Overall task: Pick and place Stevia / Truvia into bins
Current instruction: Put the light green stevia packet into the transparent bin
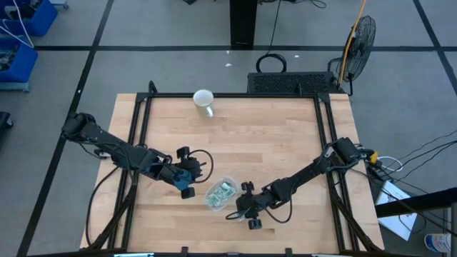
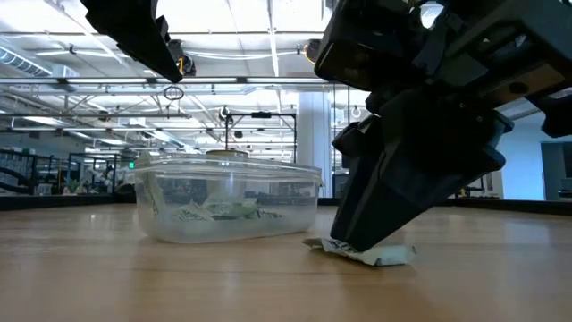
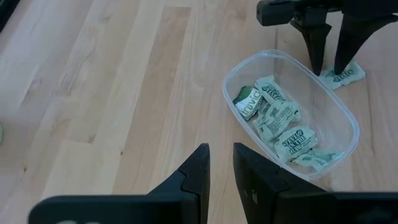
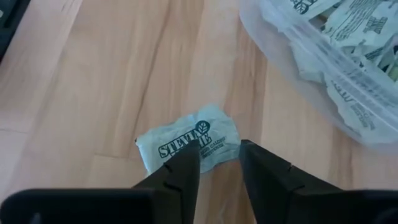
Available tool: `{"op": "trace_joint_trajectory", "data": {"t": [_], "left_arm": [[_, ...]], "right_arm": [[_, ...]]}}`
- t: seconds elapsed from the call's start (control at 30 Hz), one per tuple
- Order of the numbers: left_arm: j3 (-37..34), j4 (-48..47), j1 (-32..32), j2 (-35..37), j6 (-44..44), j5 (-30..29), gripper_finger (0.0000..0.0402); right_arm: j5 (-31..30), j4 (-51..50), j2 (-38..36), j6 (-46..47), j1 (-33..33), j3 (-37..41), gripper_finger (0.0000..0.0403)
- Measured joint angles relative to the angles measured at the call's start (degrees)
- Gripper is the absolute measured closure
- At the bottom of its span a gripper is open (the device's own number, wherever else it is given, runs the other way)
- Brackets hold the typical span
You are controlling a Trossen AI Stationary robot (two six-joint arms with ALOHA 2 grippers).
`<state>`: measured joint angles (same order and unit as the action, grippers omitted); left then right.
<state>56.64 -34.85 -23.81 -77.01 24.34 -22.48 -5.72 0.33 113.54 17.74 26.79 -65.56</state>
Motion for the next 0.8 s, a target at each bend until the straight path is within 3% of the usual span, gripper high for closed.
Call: {"op": "trace_joint_trajectory", "data": {"t": [0.17, 0.5, 0.7, 0.8], "left_arm": [[0.0, 0.0, 0.0, 0.0, 0.1, 0.0, 0.0325], [0.0, 0.0, 0.0, 0.0, 0.1, 0.0, 0.0325], [0.0, -0.1, 0.0, 0.0, 0.1, 0.0, 0.0325], [0.0, -0.1, 0.0, 0.0, 0.1, 0.0, 0.0325]], "right_arm": [[-0.1, 2.3, 0.0, 0.0, -0.1, 0.9, 0.0315], [1.0, 3.1, 0.2, -0.4, -0.2, 1.0, 0.0396], [1.2, 2.0, -2.8, -1.8, 0.0, 0.1, 0.0398], [-3.1, 2.6, -6.9, -6.0, 0.0, -0.6, 0.0401]]}}
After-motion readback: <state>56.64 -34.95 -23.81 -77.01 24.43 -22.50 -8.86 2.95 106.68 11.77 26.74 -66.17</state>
